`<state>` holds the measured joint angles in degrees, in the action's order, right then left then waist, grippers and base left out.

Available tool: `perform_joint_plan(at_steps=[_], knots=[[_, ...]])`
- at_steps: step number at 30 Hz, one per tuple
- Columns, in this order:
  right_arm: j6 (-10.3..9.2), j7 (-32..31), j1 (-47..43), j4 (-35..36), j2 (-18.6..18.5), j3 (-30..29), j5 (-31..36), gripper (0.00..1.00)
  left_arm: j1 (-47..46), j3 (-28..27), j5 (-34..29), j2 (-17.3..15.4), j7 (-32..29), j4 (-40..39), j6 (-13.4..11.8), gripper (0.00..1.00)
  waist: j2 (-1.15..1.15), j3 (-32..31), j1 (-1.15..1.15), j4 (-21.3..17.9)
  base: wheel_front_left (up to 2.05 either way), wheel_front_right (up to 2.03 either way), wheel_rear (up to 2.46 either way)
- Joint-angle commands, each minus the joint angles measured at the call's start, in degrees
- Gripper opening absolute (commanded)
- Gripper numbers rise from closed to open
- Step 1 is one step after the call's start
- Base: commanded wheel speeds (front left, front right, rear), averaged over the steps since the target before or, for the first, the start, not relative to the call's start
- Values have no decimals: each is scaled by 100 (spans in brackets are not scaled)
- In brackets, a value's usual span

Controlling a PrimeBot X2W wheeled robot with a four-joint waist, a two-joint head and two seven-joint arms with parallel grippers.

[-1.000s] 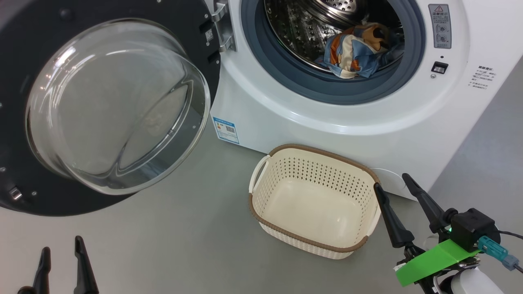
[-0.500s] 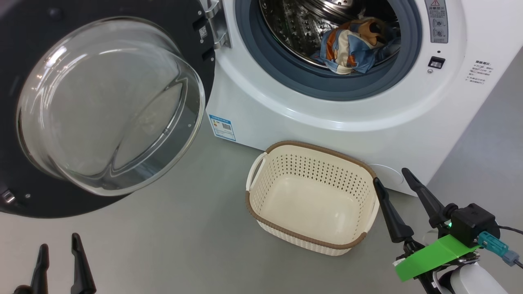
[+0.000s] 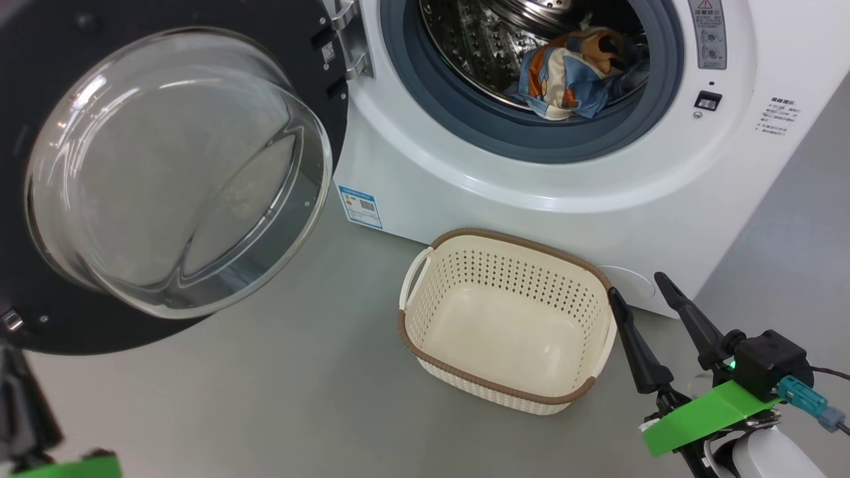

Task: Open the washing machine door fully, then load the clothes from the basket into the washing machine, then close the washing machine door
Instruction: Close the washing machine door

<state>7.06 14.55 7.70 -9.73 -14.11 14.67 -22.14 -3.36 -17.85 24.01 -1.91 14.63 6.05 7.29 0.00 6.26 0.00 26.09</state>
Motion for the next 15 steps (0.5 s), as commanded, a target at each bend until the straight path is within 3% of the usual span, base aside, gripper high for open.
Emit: perform_joint_plan(at_steps=[1,6,11,12,15], knots=[[43,45,74,147,-12,97,-53,100,-326,-292,126,-104,37,-316,13,0,0,13,0,6,0,0,0],[43,45,81,151,-24,111,-49,100,-974,-565,1414,-598,37,-576,18,0,0,64,0,3,0,0,0],[43,45,110,158,-29,166,-43,100,-1793,-834,2919,-1569,-220,129,18,0,0,132,0,-47,0,0,0],[43,45,110,158,-29,166,-43,100,-1793,-834,2919,-1569,-220,129,18,0,0,132,0,-47,0,0,0],[43,45,136,155,-43,202,-43,100,-2317,-899,3659,-2070,-599,776,19,0,0,179,0,-81,0,0,0]])
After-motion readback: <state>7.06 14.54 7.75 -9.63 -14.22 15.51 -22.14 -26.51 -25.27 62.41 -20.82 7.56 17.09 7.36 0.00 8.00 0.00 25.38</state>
